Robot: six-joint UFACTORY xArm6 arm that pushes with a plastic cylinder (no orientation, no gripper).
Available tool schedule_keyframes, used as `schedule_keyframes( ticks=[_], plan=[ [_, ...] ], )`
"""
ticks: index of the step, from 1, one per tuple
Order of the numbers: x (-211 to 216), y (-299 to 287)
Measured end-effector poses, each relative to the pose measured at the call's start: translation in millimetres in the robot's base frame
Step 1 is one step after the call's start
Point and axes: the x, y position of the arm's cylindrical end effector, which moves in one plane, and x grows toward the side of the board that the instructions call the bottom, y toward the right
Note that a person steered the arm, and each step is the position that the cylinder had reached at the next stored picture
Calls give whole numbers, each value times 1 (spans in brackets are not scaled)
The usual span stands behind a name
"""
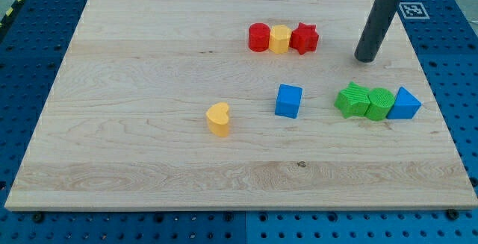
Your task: Slide your hand diagonally to the cube
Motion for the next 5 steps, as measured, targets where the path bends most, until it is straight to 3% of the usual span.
schedule_keyframes(
  ticks=[3, 5],
  plan=[
    [8, -147],
    [9, -149]
  ],
)
